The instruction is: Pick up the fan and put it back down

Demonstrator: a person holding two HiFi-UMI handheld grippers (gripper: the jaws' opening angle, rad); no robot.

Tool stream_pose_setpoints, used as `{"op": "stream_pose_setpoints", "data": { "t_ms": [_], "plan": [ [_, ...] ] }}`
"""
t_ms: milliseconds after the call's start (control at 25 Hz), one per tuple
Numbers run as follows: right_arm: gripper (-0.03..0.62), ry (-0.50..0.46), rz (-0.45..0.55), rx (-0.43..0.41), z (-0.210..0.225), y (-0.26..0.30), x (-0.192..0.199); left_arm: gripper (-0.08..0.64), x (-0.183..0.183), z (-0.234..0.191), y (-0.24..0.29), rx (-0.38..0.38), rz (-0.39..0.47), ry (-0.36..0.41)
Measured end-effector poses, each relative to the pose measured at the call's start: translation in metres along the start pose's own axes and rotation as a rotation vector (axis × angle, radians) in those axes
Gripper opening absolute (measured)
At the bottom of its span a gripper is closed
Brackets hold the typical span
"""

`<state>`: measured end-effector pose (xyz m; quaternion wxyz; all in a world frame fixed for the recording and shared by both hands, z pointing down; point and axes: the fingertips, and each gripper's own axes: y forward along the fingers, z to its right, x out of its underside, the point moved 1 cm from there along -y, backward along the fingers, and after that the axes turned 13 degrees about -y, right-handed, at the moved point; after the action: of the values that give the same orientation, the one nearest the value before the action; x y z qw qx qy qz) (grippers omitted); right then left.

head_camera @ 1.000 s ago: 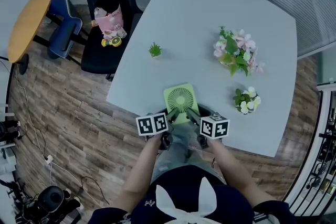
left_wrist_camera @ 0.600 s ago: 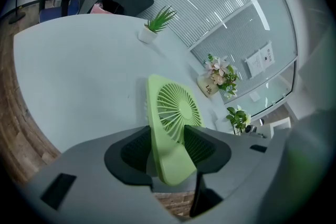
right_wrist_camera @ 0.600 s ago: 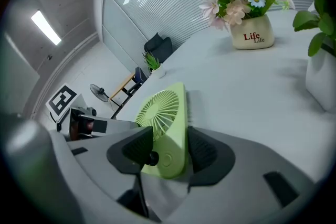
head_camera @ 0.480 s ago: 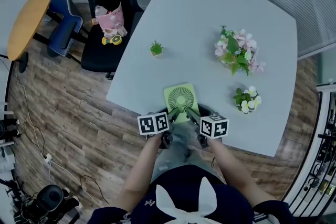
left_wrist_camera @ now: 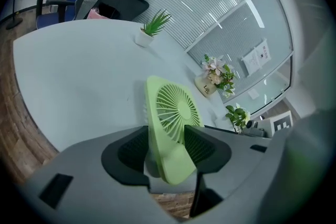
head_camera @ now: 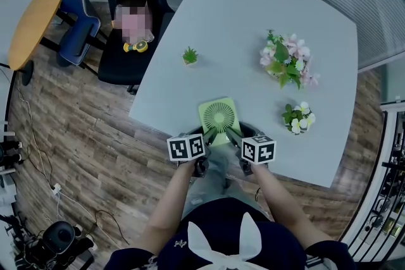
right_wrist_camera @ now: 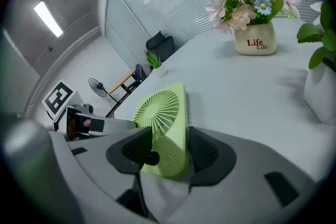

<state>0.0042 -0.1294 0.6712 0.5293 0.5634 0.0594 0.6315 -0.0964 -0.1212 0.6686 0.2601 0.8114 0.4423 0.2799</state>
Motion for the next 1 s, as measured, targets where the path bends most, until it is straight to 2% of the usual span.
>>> {"op": "stream_pose_setpoints", "data": {
  "t_ms": [240,600,1000],
  "plan": [
    [0.229,-0.038,0.01,0.04,0.002,-0.006,-0.004,0.209,-0.009,-0.003,-0.01,-0.01,0.042,0.005],
    [0.212,-0.07,0.089,0.087,-0.004,-0.029,-0.022,0.209,-0.023,0.013,-0.036,0.014,0.115,0.055],
    [0.184,-0.093,0.212,0.12,-0.026,-0.064,-0.049,0.207,-0.029,0.049,-0.074,0.03,0.228,0.202]
  ]
}}
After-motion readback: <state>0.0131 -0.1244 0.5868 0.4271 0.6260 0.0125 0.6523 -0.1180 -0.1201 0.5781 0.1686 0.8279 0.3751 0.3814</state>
